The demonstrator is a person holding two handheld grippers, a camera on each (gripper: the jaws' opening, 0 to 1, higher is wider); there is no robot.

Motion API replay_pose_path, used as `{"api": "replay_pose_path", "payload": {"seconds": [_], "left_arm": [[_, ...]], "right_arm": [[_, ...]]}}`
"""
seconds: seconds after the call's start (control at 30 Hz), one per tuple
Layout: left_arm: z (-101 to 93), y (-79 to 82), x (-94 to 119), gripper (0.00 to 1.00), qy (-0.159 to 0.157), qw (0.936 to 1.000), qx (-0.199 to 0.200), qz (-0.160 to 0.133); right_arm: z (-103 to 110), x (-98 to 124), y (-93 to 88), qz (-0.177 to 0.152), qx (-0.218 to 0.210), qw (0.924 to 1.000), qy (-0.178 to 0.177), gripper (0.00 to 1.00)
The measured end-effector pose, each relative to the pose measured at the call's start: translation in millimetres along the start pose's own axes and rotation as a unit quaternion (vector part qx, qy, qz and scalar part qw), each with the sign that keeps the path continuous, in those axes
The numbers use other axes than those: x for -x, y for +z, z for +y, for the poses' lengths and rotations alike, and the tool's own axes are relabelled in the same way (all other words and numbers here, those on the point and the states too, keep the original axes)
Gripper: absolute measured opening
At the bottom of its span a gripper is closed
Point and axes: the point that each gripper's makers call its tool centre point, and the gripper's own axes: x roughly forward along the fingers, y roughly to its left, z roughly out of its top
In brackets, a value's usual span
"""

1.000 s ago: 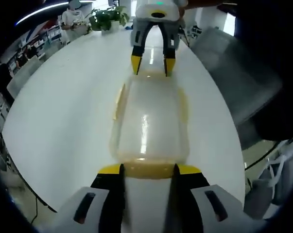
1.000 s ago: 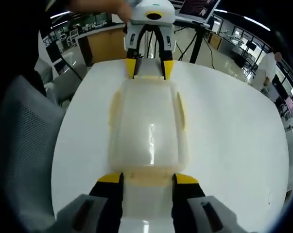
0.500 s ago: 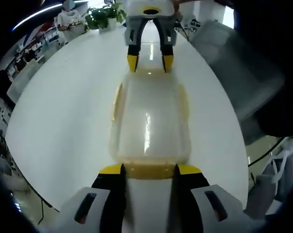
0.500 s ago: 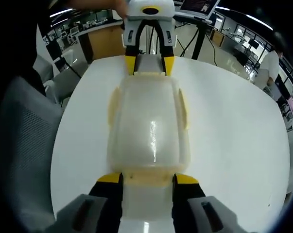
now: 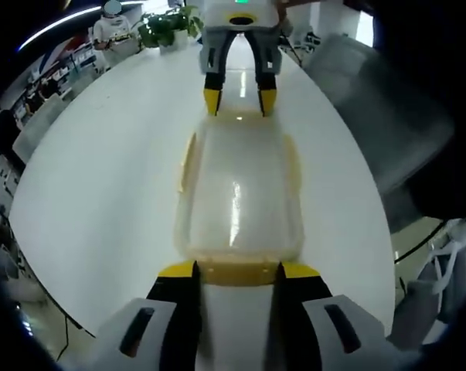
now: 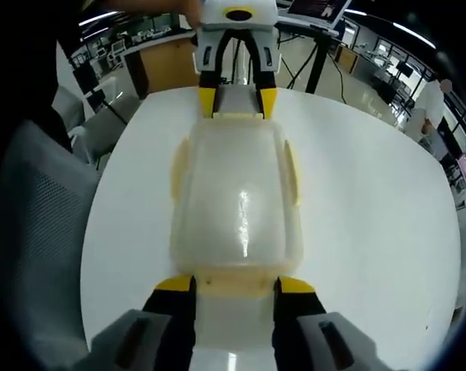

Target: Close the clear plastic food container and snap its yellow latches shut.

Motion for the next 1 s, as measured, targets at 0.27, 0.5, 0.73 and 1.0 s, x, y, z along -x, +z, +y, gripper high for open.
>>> {"api": "replay_pose_path", "payload": {"seconds": [0.27,0.5,0.73,1.0], "left_arm": [[1.3,0.4,-0.2,0.35,0.0,1.0,0.008,0.003],[1.6,0.7,-0.6,0.35,-0.001,0.9996,0.015,0.024],[5.5,6.3,8.9,0.35,0.008,0.9996,0.015,0.023],[8.3,16.6,24.1,0.35,0.02,0.9993,0.006,0.031]], "right_arm": [[-2.7,1.5,-0.3,-0.008,0.002,1.0,0.005,0.36],[-0.8,2.7,0.4,-0.006,-0.001,0.9999,0.012,0.35],[-5.6,14.8,3.6,-0.015,0.005,0.9999,-0.001,0.35],[-7.7,31.4,10.4,-0.029,0.004,0.9996,-0.006,0.35]]}}
